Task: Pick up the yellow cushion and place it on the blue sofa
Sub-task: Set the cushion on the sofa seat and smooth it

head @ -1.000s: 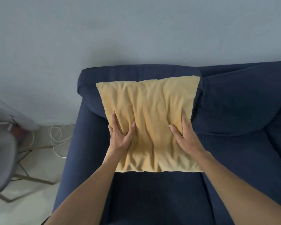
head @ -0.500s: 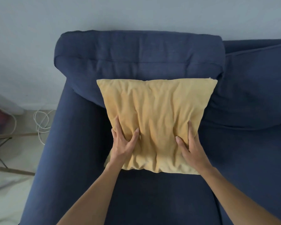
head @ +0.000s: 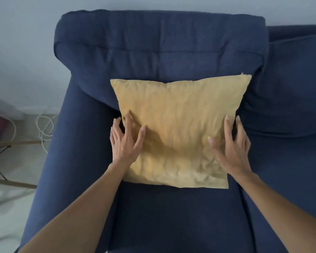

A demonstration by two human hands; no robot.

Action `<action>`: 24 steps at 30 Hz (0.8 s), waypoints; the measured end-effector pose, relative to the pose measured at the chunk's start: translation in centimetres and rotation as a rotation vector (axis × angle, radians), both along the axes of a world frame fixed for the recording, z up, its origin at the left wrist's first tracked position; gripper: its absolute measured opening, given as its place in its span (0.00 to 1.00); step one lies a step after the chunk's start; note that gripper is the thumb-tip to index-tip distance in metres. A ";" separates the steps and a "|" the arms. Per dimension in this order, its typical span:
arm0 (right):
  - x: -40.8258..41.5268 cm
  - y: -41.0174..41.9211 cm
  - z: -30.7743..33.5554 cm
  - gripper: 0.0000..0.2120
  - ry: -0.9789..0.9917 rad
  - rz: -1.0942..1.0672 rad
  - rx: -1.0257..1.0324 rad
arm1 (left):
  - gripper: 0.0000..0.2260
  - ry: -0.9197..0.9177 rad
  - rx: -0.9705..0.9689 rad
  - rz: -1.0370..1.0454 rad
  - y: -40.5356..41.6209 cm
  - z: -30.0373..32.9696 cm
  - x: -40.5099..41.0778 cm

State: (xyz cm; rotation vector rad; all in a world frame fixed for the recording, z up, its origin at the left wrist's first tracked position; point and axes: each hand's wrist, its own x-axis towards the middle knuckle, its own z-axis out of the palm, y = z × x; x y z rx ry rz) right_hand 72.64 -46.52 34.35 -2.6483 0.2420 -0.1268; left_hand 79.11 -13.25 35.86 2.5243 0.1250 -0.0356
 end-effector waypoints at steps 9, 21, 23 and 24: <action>9.3 1.1 2.6 0.38 -0.004 0.101 -0.284 | 0.35 -0.102 0.240 -0.317 -2.3 2.2 8.5; 10.2 0.3 2.3 0.36 -0.015 0.070 -0.324 | 0.33 -0.168 0.270 -0.311 -1.3 0.8 9.1; 9.4 0.4 2.6 0.34 -0.153 0.050 -0.327 | 0.31 -0.292 0.264 -0.353 -0.9 0.7 7.9; 9.0 0.4 2.6 0.33 -0.196 0.072 -0.350 | 0.31 -0.319 0.279 -0.387 -0.7 0.5 7.4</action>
